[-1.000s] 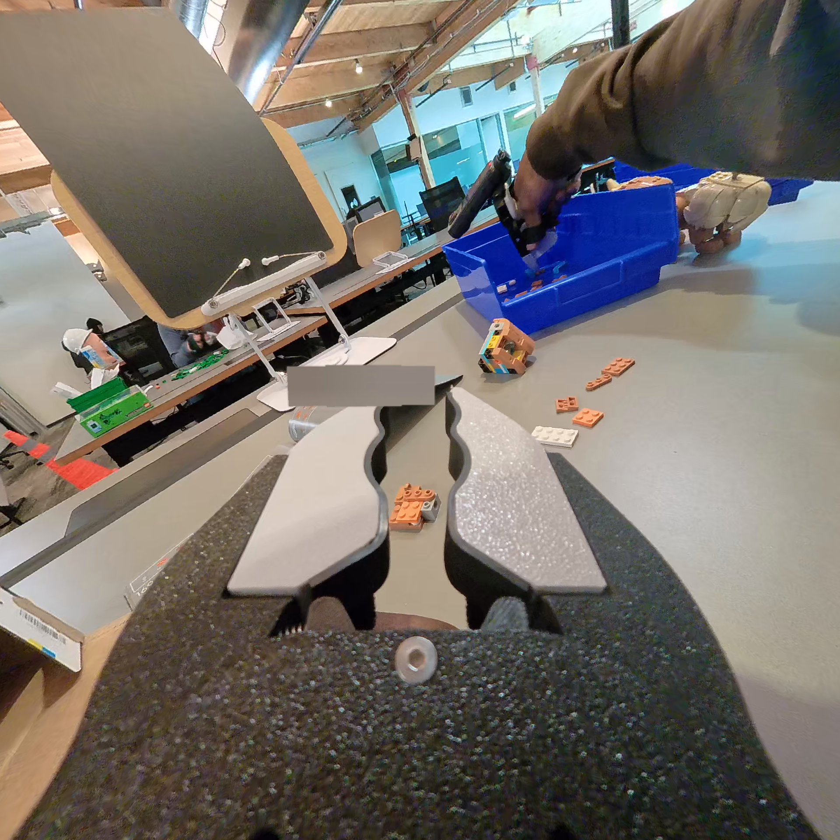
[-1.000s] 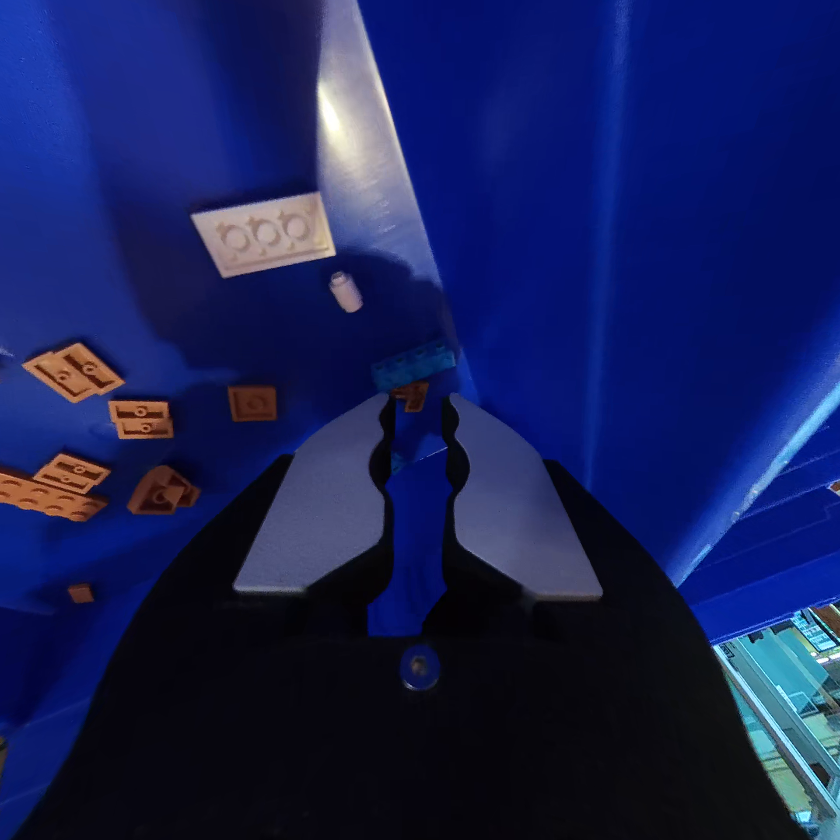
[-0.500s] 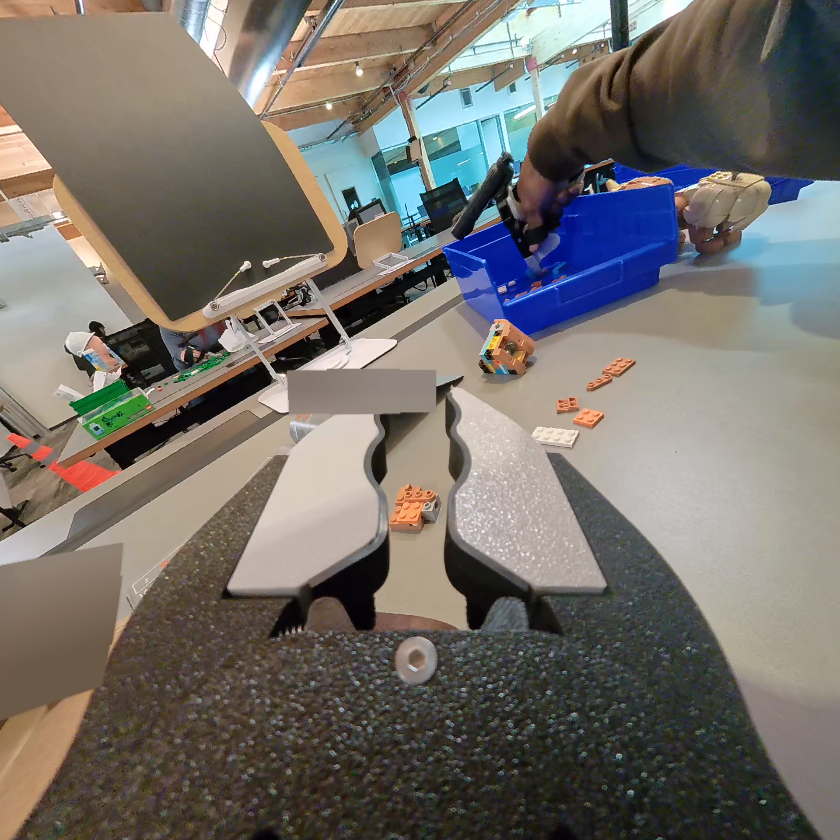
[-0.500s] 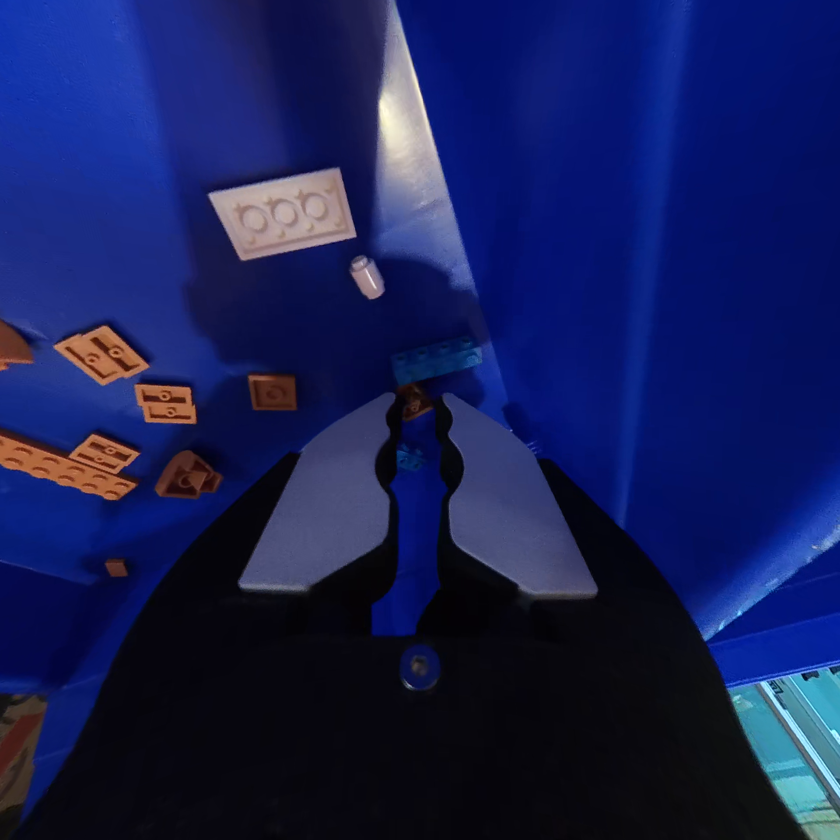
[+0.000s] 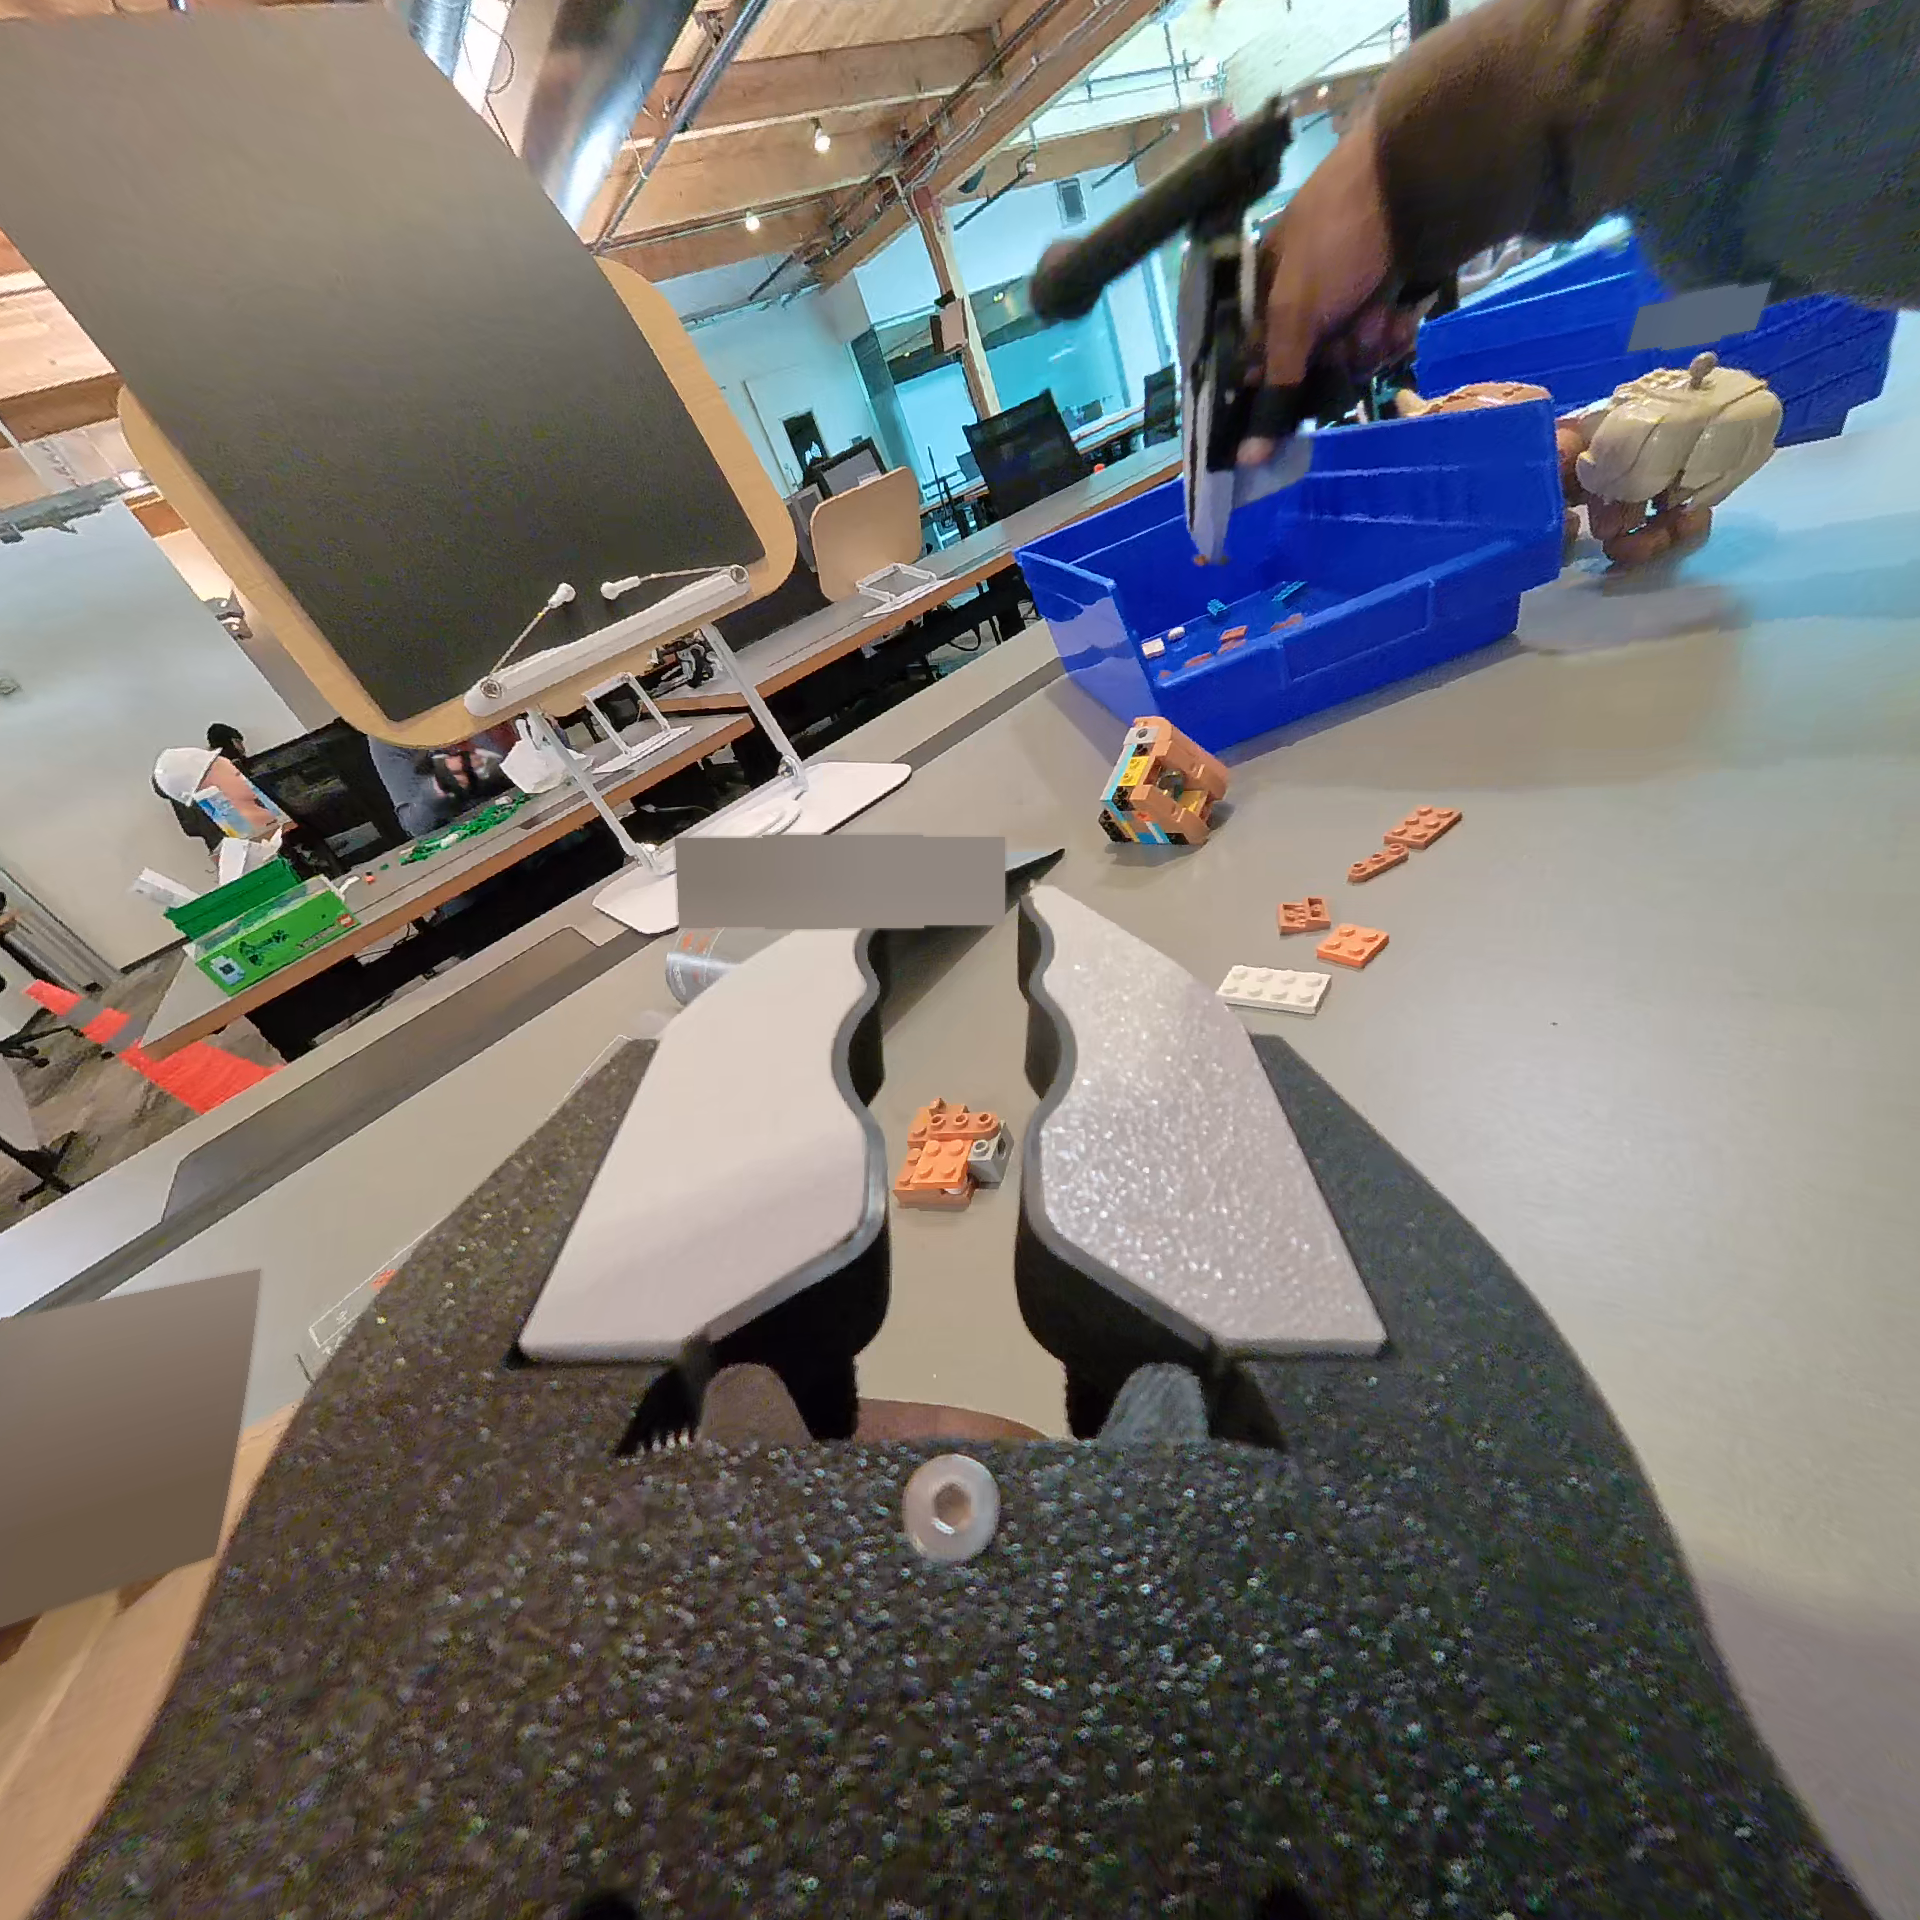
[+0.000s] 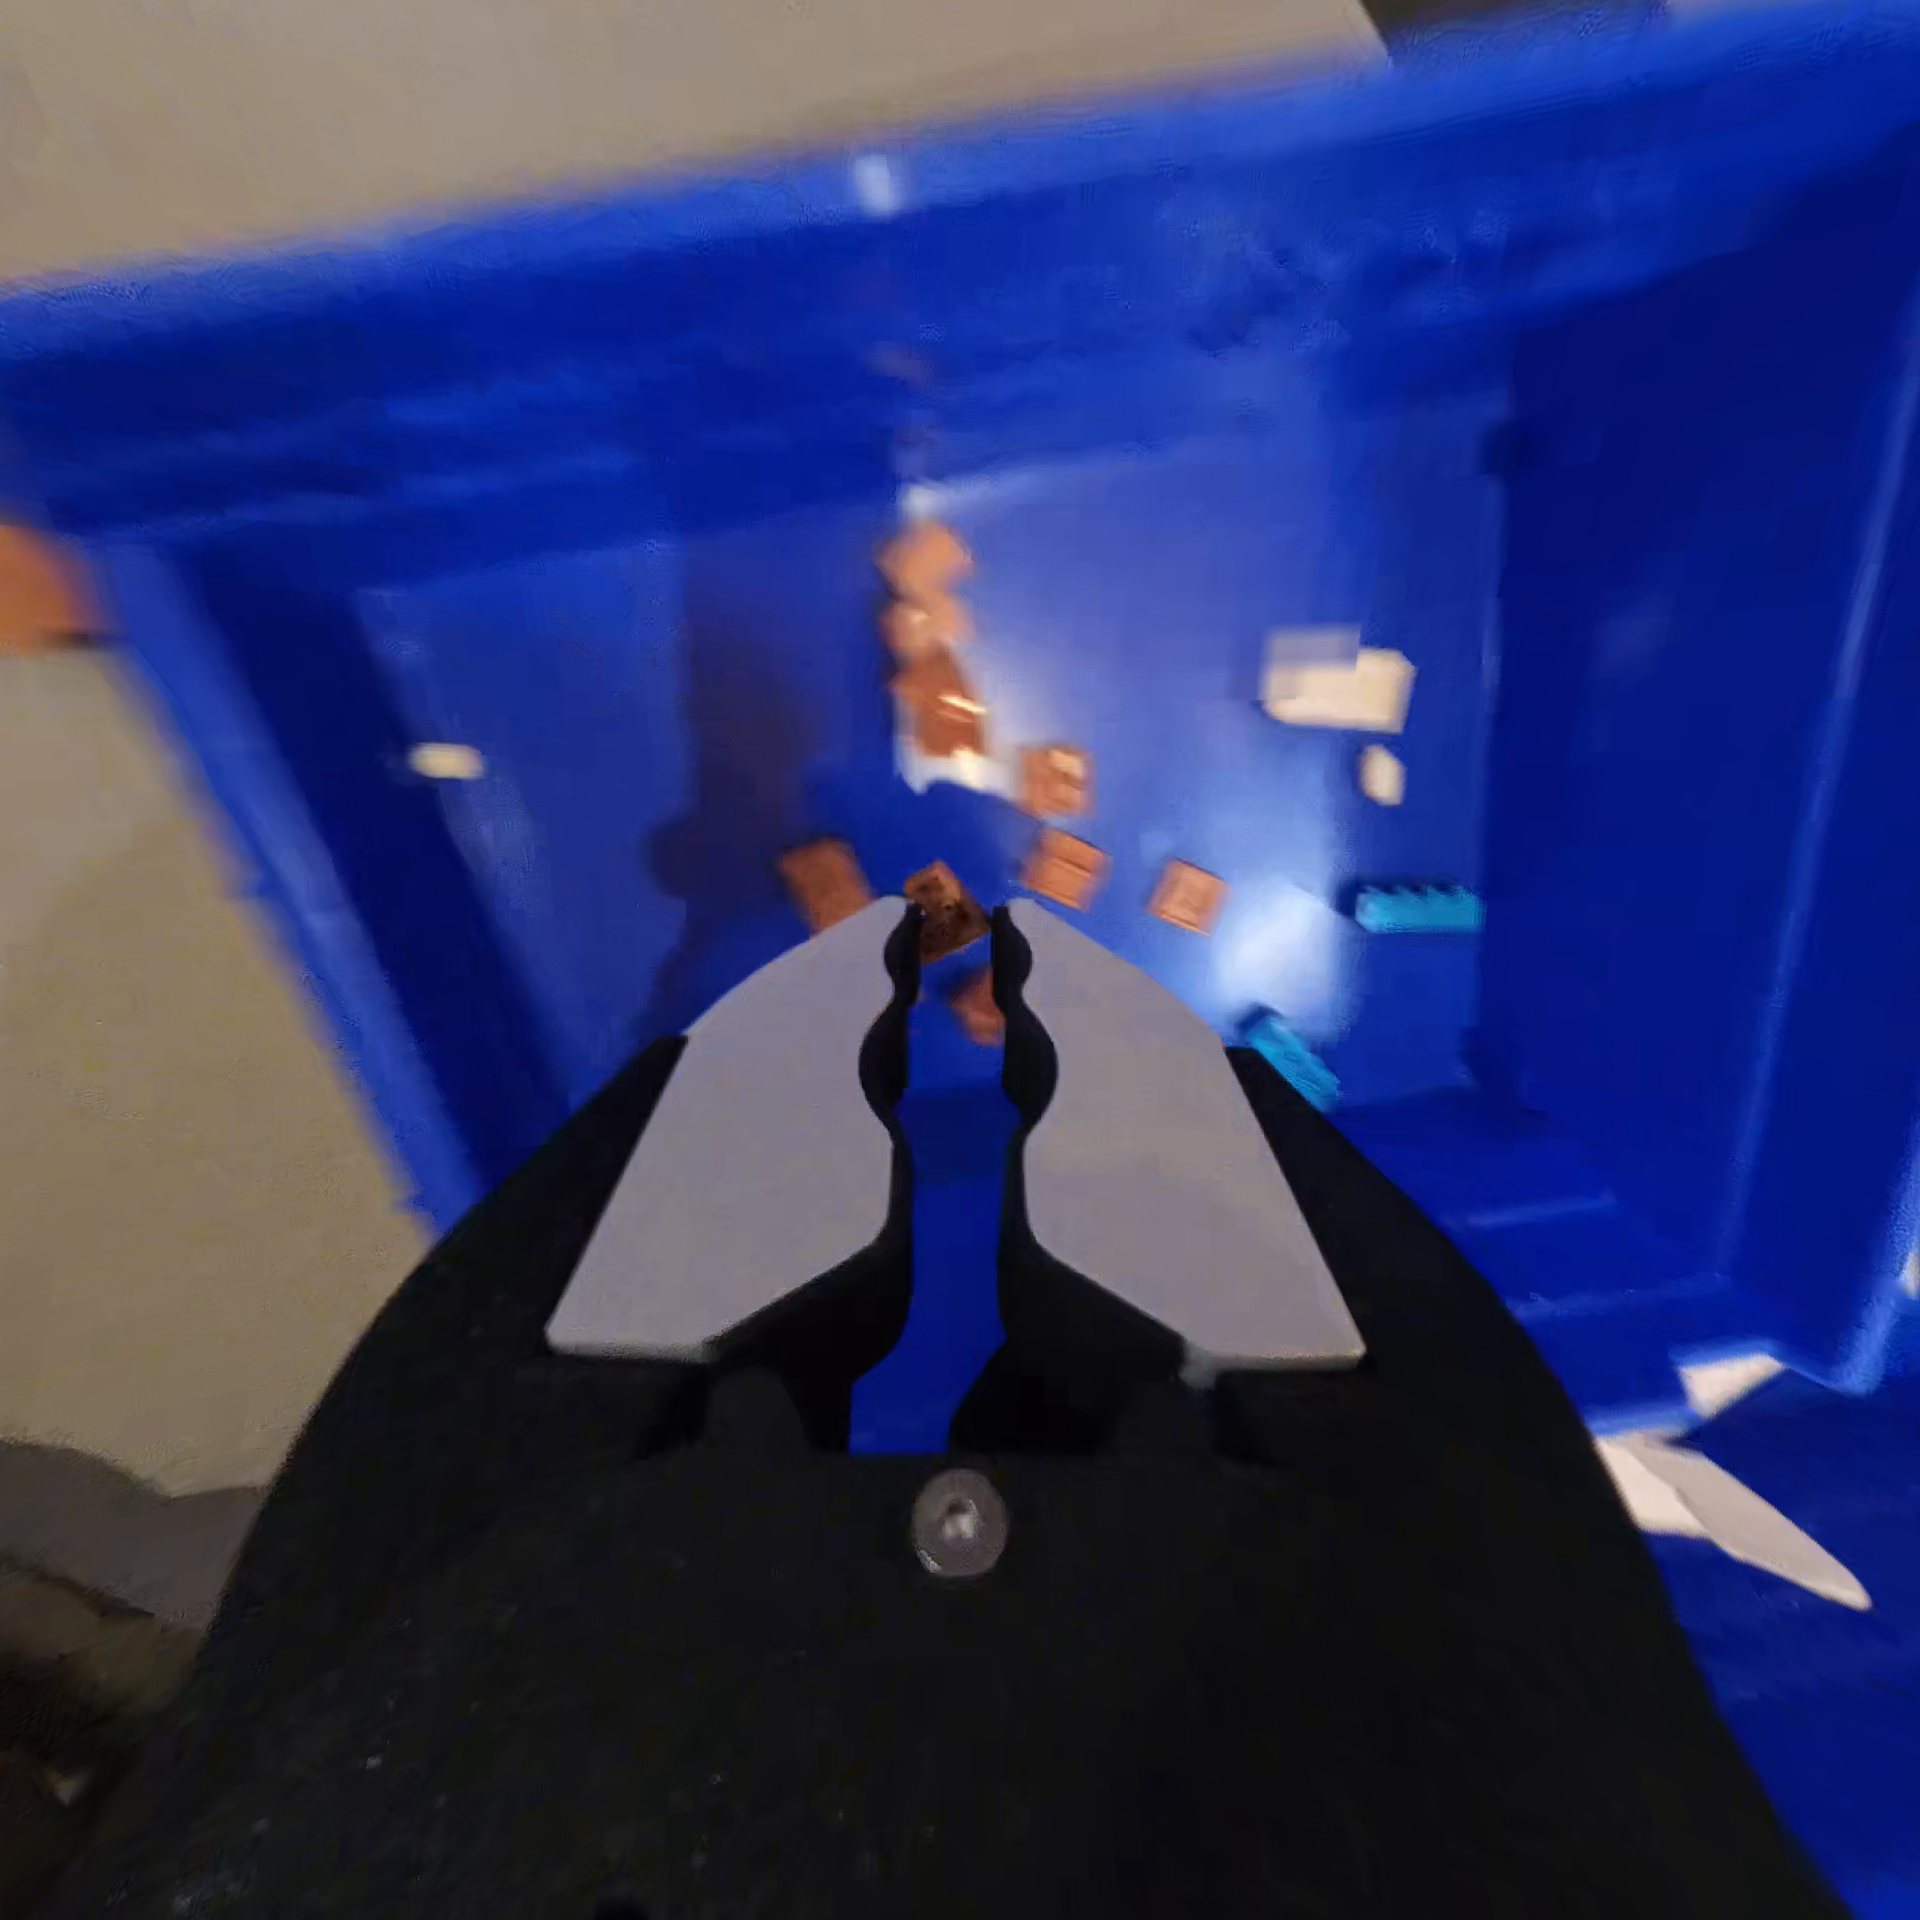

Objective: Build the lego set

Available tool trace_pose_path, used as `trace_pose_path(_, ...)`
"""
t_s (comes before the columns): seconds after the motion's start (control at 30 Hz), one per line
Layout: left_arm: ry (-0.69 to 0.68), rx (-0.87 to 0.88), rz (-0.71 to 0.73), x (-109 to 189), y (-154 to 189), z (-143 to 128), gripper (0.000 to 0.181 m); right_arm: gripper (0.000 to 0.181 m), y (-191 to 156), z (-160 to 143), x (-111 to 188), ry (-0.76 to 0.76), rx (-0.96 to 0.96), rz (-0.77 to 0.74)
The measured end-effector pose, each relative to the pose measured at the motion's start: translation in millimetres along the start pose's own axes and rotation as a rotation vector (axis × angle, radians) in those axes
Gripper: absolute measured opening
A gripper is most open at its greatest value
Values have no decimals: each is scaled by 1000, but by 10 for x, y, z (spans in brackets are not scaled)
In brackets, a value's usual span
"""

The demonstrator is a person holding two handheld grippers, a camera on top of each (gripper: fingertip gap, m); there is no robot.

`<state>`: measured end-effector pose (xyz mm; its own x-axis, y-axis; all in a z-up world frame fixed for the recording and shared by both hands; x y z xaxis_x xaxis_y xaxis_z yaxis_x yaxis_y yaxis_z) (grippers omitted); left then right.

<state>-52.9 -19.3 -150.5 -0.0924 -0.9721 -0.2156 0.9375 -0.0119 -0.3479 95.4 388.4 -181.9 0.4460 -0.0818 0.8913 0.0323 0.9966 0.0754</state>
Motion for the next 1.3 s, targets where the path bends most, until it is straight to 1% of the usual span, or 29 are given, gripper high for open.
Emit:
trace_pose_path(0.13, -12, -3, -8, -12, 19, -21, 23, 13, -1095, 318, 194, 239, 177, 140)
trace_pose_path(0.23, -13, -7, -11, -14, 29, -23, 23, 13, -1901, 385, 150, 371, 273, 299)
trace_pose_path(0.33, -13, -7, -11, -14, 34, -25, 23, 13, -2444, 320, -36, 427, 339, 419)
trace_pose_path(0.4, -16, -7, -13, -13, 41, -33, 23, 13, -2673, 244, -159, 422, 362, 464)
trace_pose_path(0.53, -28, -18, -13, -16, 48, -58, 23, 13, -2903, 101, -310, 367, 401, 501)
trace_pose_path(0.73, -37, -23, -1, -15, 28, -75, 23, 13, -2988, -16, -448, 322, 424, 509)
trace_pose_path(0.93, -56, -14, -4, -22, 28, -119, 23, 13, -3004, -76, -469, 344, 403, 532)
trace_pose_path(1.03, -65, -13, -8, -28, 33, -135, 23, 13, -3014, -71, -468, 385, 407, 541)
trace_pose_path(1.17, -68, -14, -6, -56, 37, -142, 23, 13, -2996, -60, -467, 440, 415, 529)
trace_pose_path(1.3, -68, -13, -9, -58, 41, -142, 23, 13, -2967, -69, -473, 438, 431, 499)
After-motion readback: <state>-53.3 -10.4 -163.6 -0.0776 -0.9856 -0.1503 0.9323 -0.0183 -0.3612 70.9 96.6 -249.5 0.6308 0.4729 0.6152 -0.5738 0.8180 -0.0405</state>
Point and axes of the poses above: each gripper's, where its closed fingertips meet, x back along the fingers, z out of its top, y = z × x across the jaws, the point moved 1 cm from there along x, back along the fingers, and after that the axes turned 12 degrees about y, right-handed, at the moved point
